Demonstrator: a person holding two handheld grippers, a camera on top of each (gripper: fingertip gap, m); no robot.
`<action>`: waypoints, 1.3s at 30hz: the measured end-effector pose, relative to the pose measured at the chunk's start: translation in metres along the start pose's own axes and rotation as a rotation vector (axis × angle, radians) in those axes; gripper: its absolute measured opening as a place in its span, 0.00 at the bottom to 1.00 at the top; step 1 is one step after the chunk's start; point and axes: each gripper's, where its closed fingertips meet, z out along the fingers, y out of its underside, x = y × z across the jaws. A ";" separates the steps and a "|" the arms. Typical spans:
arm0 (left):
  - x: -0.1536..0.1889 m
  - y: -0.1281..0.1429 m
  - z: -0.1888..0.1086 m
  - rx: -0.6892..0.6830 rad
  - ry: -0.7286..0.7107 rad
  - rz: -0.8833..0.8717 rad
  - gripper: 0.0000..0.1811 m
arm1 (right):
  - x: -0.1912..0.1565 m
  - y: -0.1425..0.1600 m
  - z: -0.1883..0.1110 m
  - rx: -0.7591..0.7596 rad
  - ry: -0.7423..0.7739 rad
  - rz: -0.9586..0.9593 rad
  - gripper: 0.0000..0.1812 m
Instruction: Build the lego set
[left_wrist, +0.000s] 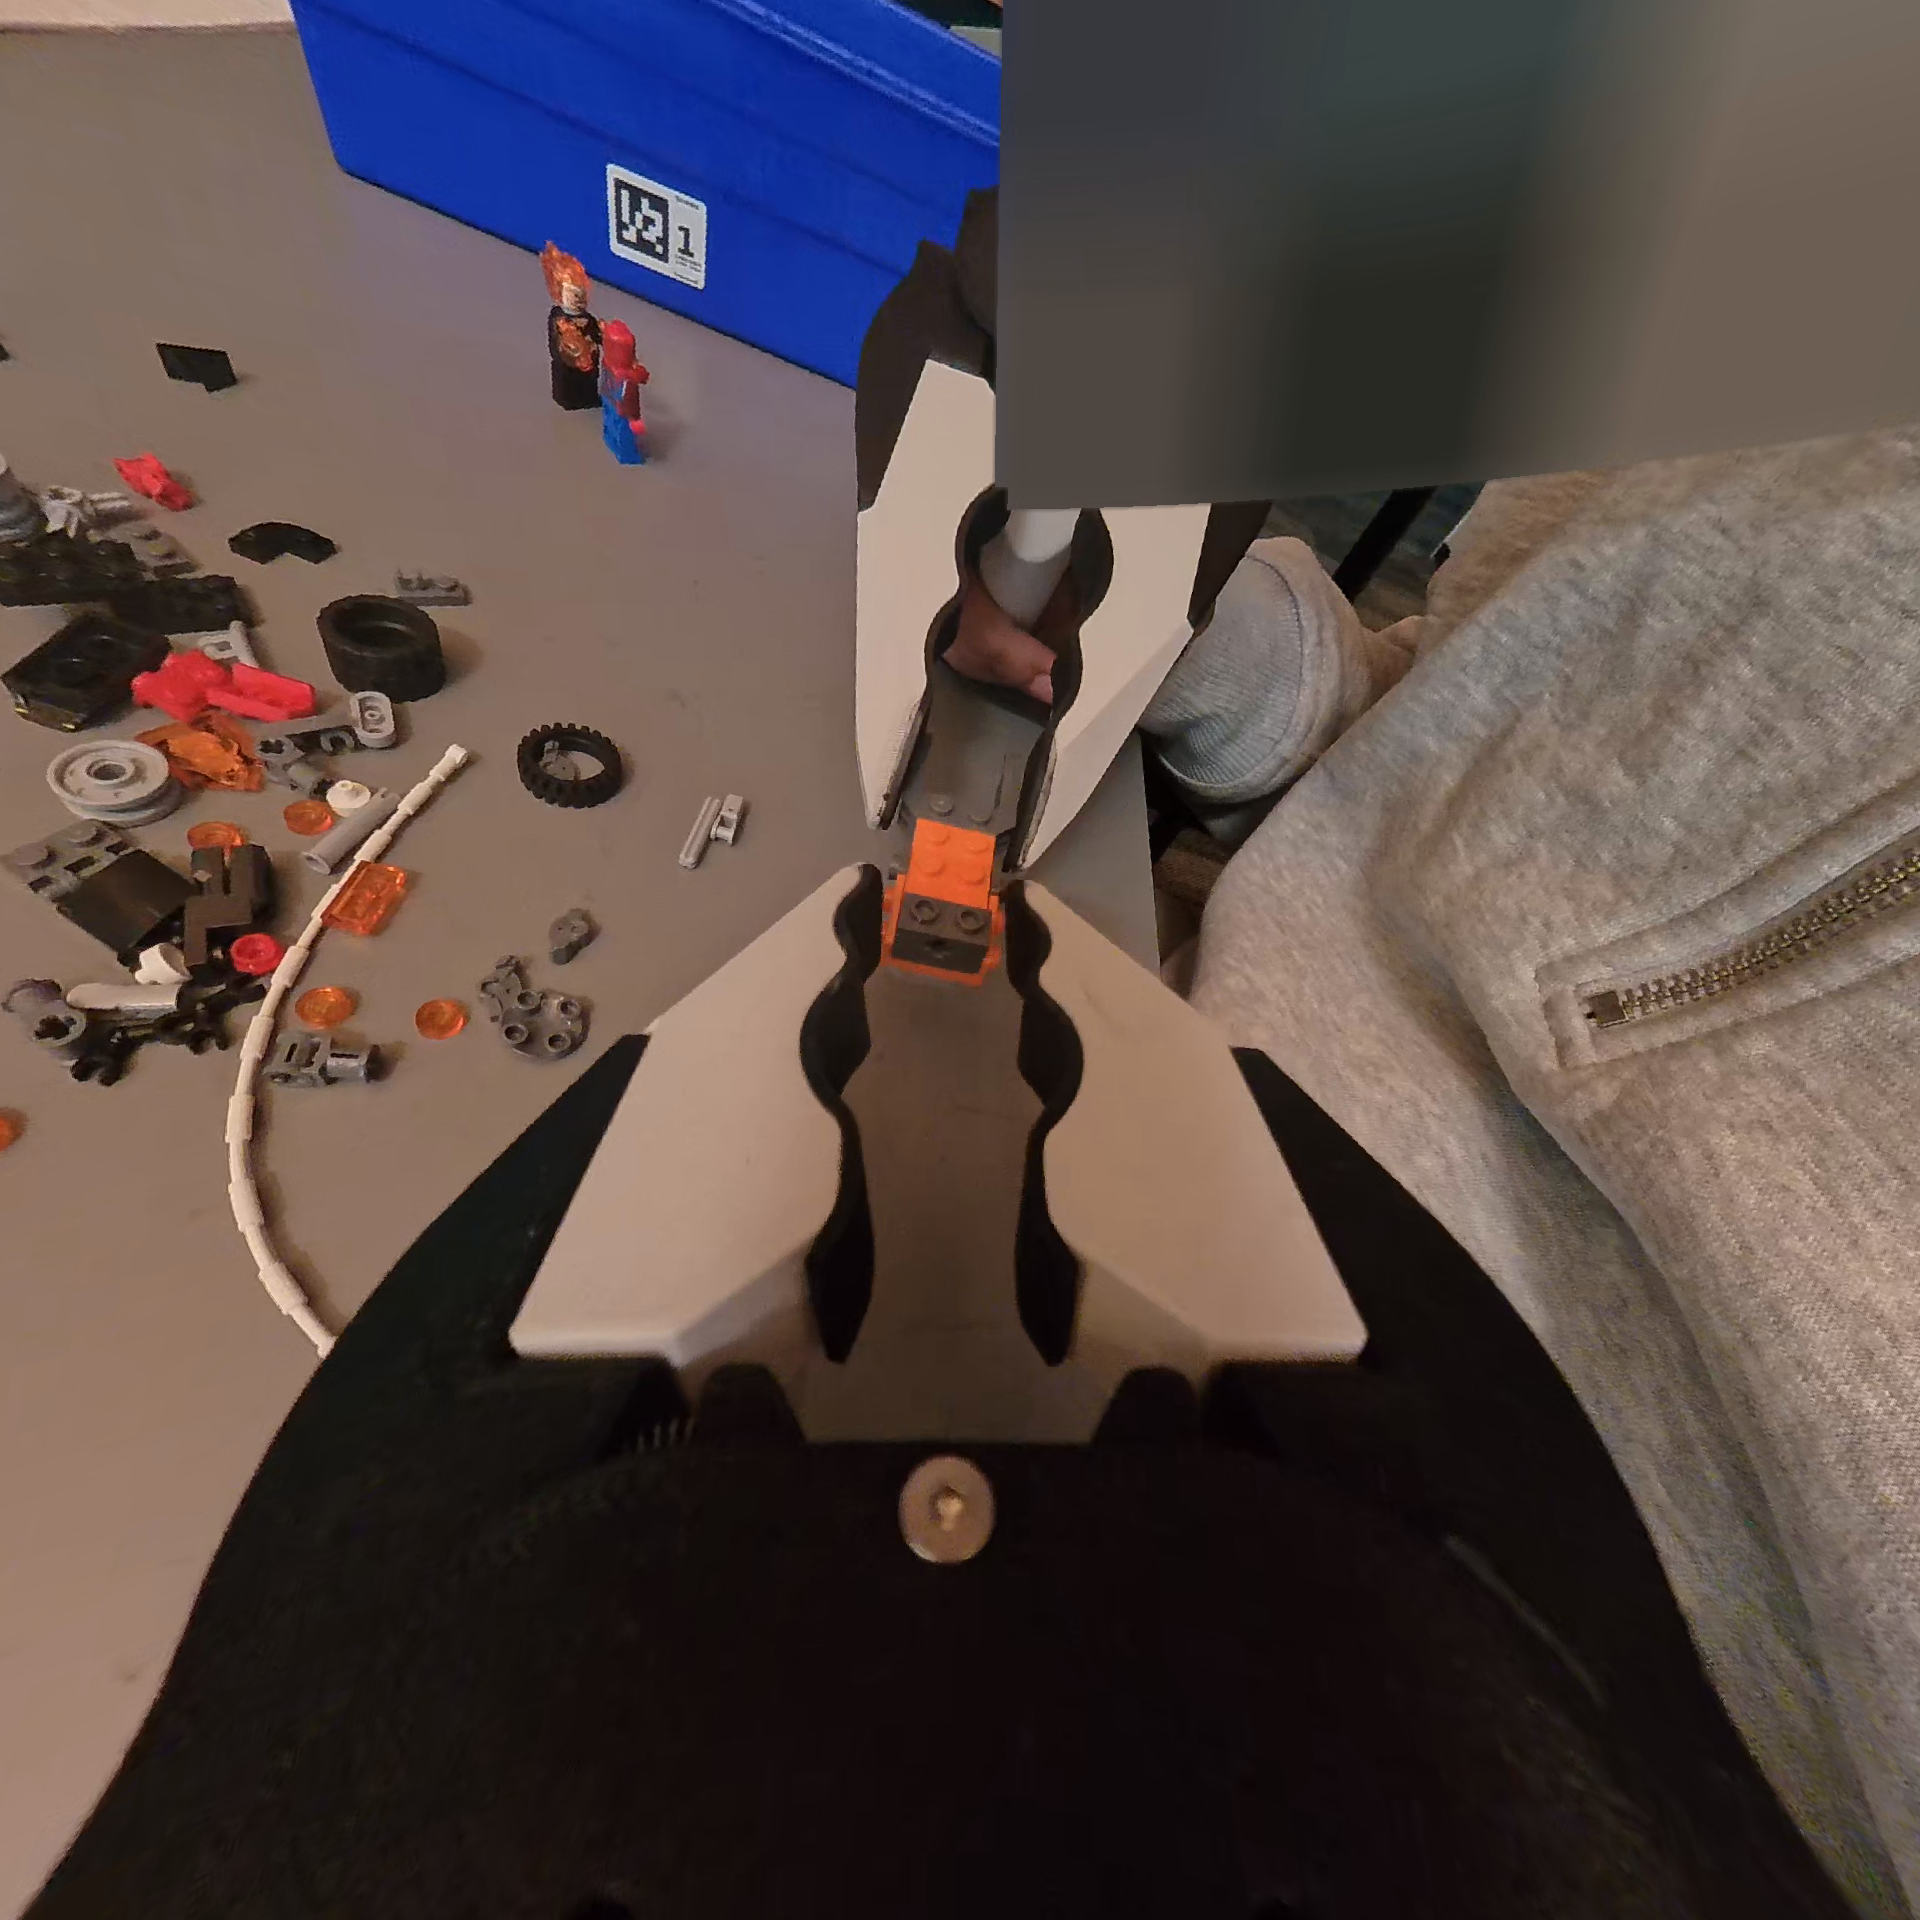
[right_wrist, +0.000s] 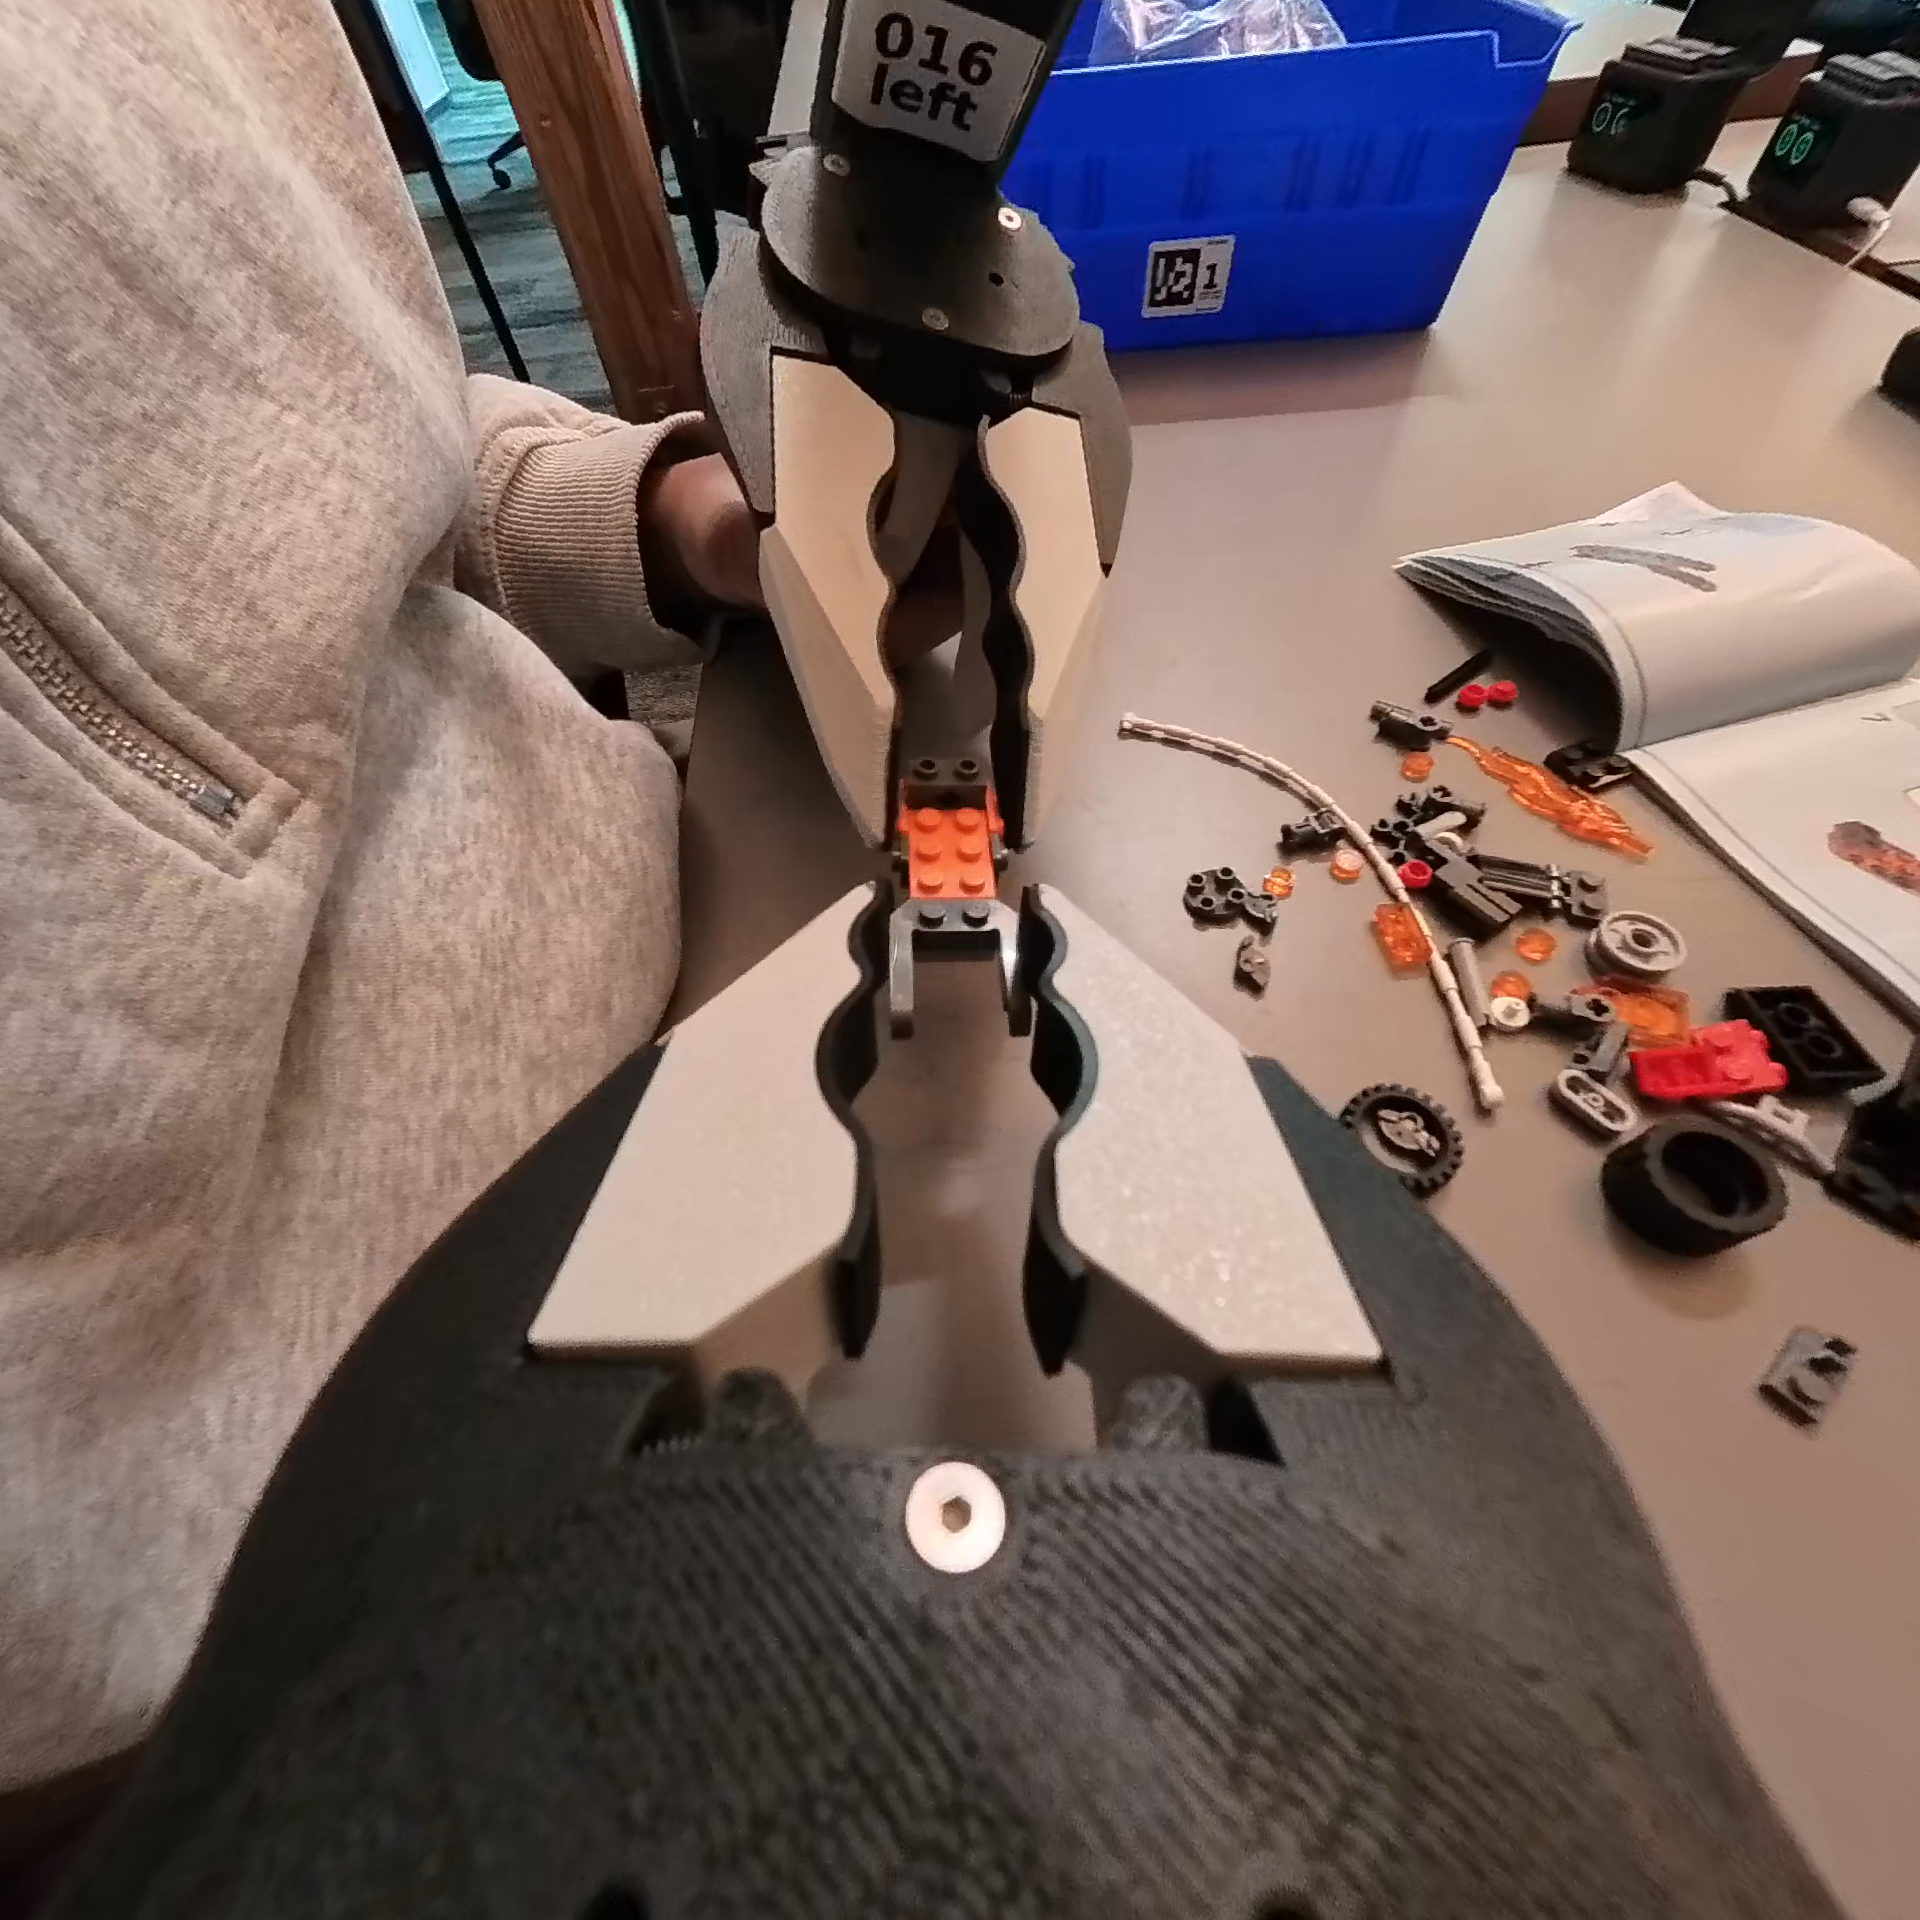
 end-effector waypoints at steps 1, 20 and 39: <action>0.000 0.000 0.000 0.001 0.001 0.001 0.12 | -0.001 0.000 0.000 0.001 -0.003 0.002 0.13; 0.002 0.001 0.000 -0.007 -0.012 0.037 0.11 | -0.005 0.000 -0.004 -0.004 -0.019 0.003 0.13; -0.014 -0.003 -0.003 0.034 0.007 -0.141 0.30 | 0.006 0.012 -0.001 -0.089 0.086 -0.022 0.13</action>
